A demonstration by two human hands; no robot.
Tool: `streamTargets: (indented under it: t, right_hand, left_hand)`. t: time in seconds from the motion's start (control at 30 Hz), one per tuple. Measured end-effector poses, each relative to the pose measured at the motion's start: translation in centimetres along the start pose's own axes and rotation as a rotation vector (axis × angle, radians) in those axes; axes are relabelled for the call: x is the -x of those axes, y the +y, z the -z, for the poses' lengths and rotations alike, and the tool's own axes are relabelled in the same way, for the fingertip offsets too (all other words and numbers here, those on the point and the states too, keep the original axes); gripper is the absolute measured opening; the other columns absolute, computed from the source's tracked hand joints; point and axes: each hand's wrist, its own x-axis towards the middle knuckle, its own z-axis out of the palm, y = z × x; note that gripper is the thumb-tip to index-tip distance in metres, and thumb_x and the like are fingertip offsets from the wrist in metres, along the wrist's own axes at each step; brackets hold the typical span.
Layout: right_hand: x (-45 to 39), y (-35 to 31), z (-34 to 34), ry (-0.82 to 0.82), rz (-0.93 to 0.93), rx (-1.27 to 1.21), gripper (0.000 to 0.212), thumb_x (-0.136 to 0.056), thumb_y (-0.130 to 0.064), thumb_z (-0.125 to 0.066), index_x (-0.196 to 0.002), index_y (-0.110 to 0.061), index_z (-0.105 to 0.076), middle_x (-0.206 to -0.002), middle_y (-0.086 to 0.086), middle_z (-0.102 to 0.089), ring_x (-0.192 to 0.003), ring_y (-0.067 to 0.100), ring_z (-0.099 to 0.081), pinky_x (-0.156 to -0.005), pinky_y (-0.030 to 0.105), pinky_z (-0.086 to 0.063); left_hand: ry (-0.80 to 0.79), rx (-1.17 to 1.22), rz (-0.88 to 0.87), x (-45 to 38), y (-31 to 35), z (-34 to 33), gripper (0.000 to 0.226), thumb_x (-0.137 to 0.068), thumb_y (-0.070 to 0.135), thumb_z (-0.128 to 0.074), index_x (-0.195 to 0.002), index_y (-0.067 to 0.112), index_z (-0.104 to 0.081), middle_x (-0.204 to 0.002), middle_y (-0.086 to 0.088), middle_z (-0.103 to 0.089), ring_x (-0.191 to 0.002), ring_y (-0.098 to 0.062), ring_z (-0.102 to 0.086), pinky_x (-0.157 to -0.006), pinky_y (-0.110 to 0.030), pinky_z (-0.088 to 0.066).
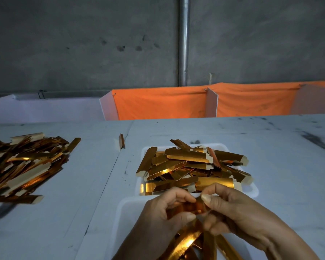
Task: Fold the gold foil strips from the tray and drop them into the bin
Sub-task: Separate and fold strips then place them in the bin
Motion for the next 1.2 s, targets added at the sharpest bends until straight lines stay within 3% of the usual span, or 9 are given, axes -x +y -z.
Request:
streamTargets:
  t: [0.13,0.23,0.33,0.47,0.6,0.7,0.9,1.03,1.2]
  right_hand:
    - [0.1,-0.1,-0.1,-0.112,-0.09,-0.057,0.05,-0.079,-0.051,-0.058,-0.115,-0.017,-0.068,-0.099,0.029,-0.068,-0.08,0.032,-0.071,-0.061,0.032,-0.057]
    - [0.2,-0.2,-0.1,-0.117,-0.052,-0.082,0.038,-0.082,-0.034,-0.063,-0.109,-0.007,-0.066,-0.094,0.024,-0.069,-0.082,0.027,-0.07,-0.066,0.031,-0.058]
    - [0.3,-0.3,-0.1,-0.051,-0.016,-0.105,0.027,-0.075,-0.011,-0.071,-0.094,0.0,-0.055,-0.071,0.013,-0.065,-0.065,0.02,-0.067,-0.056,0.027,-0.054]
    - [0.2,-0.1,-0.5,-0.02,-0.003,0.082,0.03,-0.068,-0.009,-0.079,-0.088,-0.006,-0.056,-0.066,0.004,-0.058,-0.066,0.015,-0.063,-0.066,0.028,-0.055]
    - [-0.4,0.4,-1.2,0.009,0.0,0.373,0.037,-0.068,-0.016,-0.085,-0.091,-0.014,-0.056,-0.068,-0.003,-0.06,-0.066,0.01,-0.06,-0.068,0.025,-0.051]
    - [-0.7,0.7,-1.6,0.036,0.005,0.495,0.035,-0.069,-0.027,-0.086,-0.09,-0.02,-0.058,-0.067,-0.011,-0.06,-0.065,0.004,-0.058,-0.067,0.021,-0.049]
    - [-0.4,0.3,-1.0,0.252,0.172,0.222,0.041,-0.064,-0.062,-0.061,-0.086,-0.028,-0.071,-0.081,-0.003,-0.07,-0.068,0.007,-0.064,-0.06,0.02,-0.05]
    - [-0.2,-0.1,-0.9,0.245,0.26,0.17,0.029,-0.074,-0.046,-0.061,-0.092,-0.028,-0.074,-0.075,0.005,-0.063,-0.063,0.011,-0.057,-0.053,0.02,-0.043]
    - [-0.2,0.0,-0.5,0.244,0.211,0.189,0.013,-0.085,-0.021,-0.064,-0.075,-0.016,-0.07,-0.057,0.009,-0.056,-0.048,0.014,-0.048,-0.046,0.019,-0.041]
  left_hand:
    - [0.077,-0.24,-0.111,-0.1,0.4,-0.9,0.025,-0.077,0.047,-0.06,-0.1,0.055,-0.054,-0.124,0.046,-0.04,-0.126,0.015,-0.03,-0.11,-0.027,-0.03]
    - [0.129,-0.415,-0.327,-0.2,0.6,-1.6,0.029,-0.083,0.021,-0.061,-0.101,0.043,-0.053,-0.134,0.051,-0.024,-0.135,0.018,-0.006,-0.116,-0.03,0.0]
    - [0.305,-0.371,-0.408,-0.2,0.8,-2.4,0.019,-0.086,0.021,-0.061,-0.1,0.032,-0.055,-0.145,0.032,-0.029,-0.14,0.008,-0.011,-0.112,-0.032,-0.017]
    - [0.553,-0.004,-0.085,-0.5,1.5,-2.3,0.032,-0.072,0.032,-0.074,-0.098,0.034,-0.054,-0.132,0.032,-0.038,-0.121,0.012,-0.041,-0.089,-0.01,-0.039]
    - [0.482,0.27,0.137,-0.7,0.9,-2.2,0.039,-0.073,0.016,-0.078,-0.101,0.026,-0.053,-0.097,0.011,-0.069,-0.093,-0.002,-0.066,-0.07,-0.017,-0.053]
    - [0.385,0.327,0.156,-0.7,0.4,-2.2,0.032,-0.077,0.012,-0.075,-0.101,0.021,-0.056,-0.095,0.008,-0.072,-0.092,-0.009,-0.068,-0.07,-0.02,-0.054]
    - [0.138,0.542,0.265,-0.8,0.3,-1.0,0.046,-0.069,0.02,-0.077,-0.109,0.015,-0.056,-0.102,0.0,-0.073,-0.1,-0.019,-0.068,-0.087,-0.042,-0.053]
    - [-0.106,0.601,0.397,-0.6,0.3,-1.1,0.06,-0.058,0.027,-0.08,-0.113,0.015,-0.058,-0.103,-0.006,-0.072,-0.1,-0.024,-0.068,-0.089,-0.04,-0.052]
    - [-0.04,0.435,0.371,-0.6,0.8,-1.3,0.019,-0.089,0.017,-0.059,-0.107,0.024,-0.057,-0.094,0.006,-0.073,-0.084,-0.007,-0.07,-0.067,-0.018,-0.053]
